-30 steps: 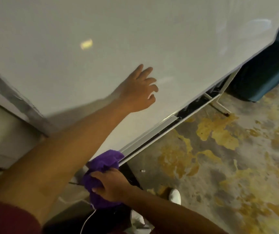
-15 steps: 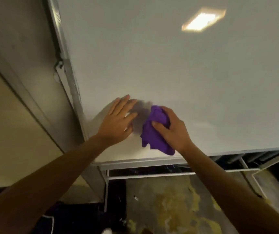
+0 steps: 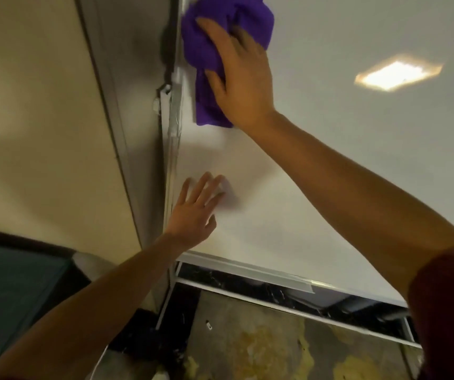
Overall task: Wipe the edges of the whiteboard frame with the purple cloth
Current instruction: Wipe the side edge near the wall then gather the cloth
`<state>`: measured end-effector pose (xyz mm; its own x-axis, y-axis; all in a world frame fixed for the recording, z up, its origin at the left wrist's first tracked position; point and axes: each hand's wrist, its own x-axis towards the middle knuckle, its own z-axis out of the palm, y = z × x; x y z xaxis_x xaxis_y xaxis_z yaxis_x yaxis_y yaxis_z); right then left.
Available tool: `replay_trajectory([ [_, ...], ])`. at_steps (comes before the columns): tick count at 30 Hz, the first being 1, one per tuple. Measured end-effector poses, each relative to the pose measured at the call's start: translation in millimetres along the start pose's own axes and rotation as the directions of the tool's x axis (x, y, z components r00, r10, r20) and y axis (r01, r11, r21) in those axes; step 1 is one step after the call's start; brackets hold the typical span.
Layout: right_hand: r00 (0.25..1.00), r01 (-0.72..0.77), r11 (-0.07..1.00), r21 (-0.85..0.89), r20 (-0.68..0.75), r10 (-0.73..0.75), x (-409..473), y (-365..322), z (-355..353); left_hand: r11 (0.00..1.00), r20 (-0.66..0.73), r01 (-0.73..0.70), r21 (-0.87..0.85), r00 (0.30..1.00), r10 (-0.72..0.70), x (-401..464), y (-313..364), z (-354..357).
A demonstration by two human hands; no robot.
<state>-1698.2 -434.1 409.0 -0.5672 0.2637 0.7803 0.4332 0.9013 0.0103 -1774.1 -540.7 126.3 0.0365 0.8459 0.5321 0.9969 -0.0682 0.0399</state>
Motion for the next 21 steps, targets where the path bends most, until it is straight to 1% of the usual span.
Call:
replay_trajectory([
  [3,0.993,0.098,0.986,-0.136,0.074,-0.089,15,-14,38,0.977,0.016,0.196,-0.082,0.981,-0.195,-19,3,6],
  [4,0.988,0.13,0.978,-0.163,0.107,-0.113,15,-18,50,0.958,0.037,0.264,-0.117,0.965,-0.261,-28,5,9],
  [5,0.98,0.167,0.968,-0.186,0.136,-0.143,12,-21,60,0.942,0.073,0.304,-0.14,0.952,-0.296,-38,9,14],
  [7,0.967,0.234,0.949,-0.213,0.157,-0.203,3,-28,80,0.945,0.164,0.296,-0.142,0.948,-0.273,-61,14,24],
  [8,0.969,0.232,0.949,-0.214,0.132,-0.207,-3,-32,87,0.952,0.217,0.274,-0.134,0.946,-0.242,-71,15,28],
  [10,0.981,0.19,0.962,-0.196,0.077,-0.178,-11,-37,98,0.948,0.316,0.285,-0.142,0.921,-0.229,-90,14,33],
  [12,0.983,0.182,0.964,-0.193,0.071,-0.171,-16,-41,104,0.936,0.382,0.317,-0.15,0.892,-0.241,-103,14,36],
  [13,0.982,0.19,0.963,-0.194,0.064,-0.18,-20,-40,104,0.937,0.407,0.311,-0.159,0.885,-0.225,-105,19,37],
  [16,0.978,0.211,0.968,-0.138,0.037,-0.207,-30,-39,105,0.94,0.406,0.283,-0.192,0.895,-0.187,-107,38,42],
  [19,0.979,0.204,0.979,-0.006,-0.009,-0.204,-42,-36,105,0.937,0.388,0.263,-0.231,0.908,-0.159,-97,56,48],
  [20,0.977,0.214,0.976,0.028,-0.009,-0.214,-47,-33,105,0.936,0.377,0.259,-0.237,0.913,-0.157,-94,62,49],
  [21,0.971,0.239,0.97,0.044,0.02,-0.24,-55,-31,106,0.937,0.366,0.256,-0.237,0.917,-0.158,-92,66,51],
])
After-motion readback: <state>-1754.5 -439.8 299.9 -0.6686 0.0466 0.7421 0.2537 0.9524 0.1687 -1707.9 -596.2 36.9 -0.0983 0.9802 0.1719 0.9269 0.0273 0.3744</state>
